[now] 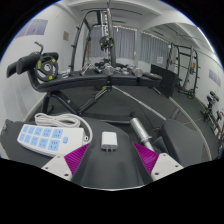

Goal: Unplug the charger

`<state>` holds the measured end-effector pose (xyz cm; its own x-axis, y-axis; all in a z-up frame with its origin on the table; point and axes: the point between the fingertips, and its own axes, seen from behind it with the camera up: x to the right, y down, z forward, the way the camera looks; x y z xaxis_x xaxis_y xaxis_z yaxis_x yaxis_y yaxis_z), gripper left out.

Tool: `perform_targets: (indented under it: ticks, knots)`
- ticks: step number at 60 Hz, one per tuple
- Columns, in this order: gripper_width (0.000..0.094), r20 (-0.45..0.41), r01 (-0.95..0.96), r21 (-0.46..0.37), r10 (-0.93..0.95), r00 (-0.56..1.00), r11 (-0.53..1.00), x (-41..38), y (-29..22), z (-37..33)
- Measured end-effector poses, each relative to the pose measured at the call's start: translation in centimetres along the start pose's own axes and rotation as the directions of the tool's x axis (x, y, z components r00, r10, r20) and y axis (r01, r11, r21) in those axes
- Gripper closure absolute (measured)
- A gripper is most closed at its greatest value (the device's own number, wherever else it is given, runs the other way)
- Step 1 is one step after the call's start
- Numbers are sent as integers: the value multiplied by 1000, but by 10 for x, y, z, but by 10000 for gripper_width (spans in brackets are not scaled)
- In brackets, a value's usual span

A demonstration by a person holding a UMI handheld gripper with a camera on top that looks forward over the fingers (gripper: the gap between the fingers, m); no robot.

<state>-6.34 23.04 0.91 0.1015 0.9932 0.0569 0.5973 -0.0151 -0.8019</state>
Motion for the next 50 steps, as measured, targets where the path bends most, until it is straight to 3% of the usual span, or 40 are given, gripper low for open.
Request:
perform_targets:
  ticks: [10, 25, 35, 50]
  knots:
    - [76, 0, -43, 74, 43, 999, 996, -9, -16, -107]
    - [85, -41, -8, 105, 12, 999, 994, -46, 22, -268]
    - [81, -6, 14, 93, -13, 1000, 996, -88, 51, -313]
    - [80, 25, 42, 133, -46, 999, 990, -116, 55, -345]
